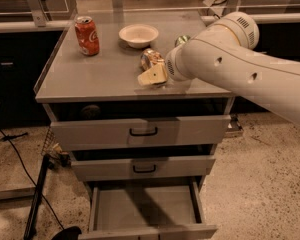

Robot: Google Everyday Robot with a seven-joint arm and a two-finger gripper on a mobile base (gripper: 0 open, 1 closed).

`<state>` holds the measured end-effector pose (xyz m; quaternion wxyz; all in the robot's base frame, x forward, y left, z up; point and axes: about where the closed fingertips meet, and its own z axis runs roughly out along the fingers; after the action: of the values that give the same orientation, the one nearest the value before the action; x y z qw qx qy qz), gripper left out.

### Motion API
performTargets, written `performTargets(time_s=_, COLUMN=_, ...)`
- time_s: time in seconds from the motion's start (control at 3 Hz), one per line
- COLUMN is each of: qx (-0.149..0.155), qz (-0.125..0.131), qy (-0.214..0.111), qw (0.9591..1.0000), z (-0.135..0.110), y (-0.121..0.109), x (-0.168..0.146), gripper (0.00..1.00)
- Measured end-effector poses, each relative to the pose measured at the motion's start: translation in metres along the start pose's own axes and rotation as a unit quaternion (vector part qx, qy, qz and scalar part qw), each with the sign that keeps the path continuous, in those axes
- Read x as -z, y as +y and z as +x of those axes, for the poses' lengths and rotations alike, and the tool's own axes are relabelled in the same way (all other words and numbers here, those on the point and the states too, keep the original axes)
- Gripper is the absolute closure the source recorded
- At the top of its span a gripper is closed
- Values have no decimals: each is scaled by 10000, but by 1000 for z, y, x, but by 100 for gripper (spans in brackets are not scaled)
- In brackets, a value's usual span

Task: Place orange can into bottom drawer

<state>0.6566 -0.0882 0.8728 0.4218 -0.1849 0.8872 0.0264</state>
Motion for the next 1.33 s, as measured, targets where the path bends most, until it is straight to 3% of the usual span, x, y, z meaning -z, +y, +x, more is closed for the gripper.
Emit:
performTargets(time_s=0.67, qx=-190, qz=-239, qy=-36, qw=9995, z=-14, y=12, x=-28, gripper=0)
performTargets(time_s=1.33, qx=-152, qz=-495, qy=-55, qw=9986, z=-32, y=36, x=-50, gripper=2)
